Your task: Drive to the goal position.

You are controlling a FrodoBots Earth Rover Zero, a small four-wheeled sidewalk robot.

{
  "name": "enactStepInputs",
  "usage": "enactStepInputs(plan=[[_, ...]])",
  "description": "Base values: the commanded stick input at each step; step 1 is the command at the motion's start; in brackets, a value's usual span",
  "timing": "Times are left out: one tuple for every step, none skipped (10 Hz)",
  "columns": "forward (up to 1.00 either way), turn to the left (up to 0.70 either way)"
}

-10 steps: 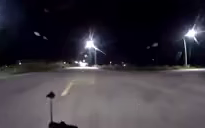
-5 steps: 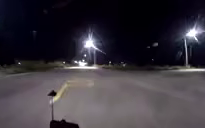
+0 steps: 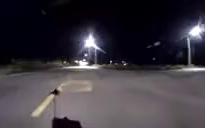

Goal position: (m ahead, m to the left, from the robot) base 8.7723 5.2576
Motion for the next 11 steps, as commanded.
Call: enactStepInputs(plan=[[0.85, 0.00], [0.85, 0.00], [0.85, 0.00], [0.85, 0.00], [0.85, 0.00], [0.85, 0.00], [0.85, 0.08], [0.85, 0.20], [0.85, 0.00], [0.85, 0.00], [0.85, 0.00]])
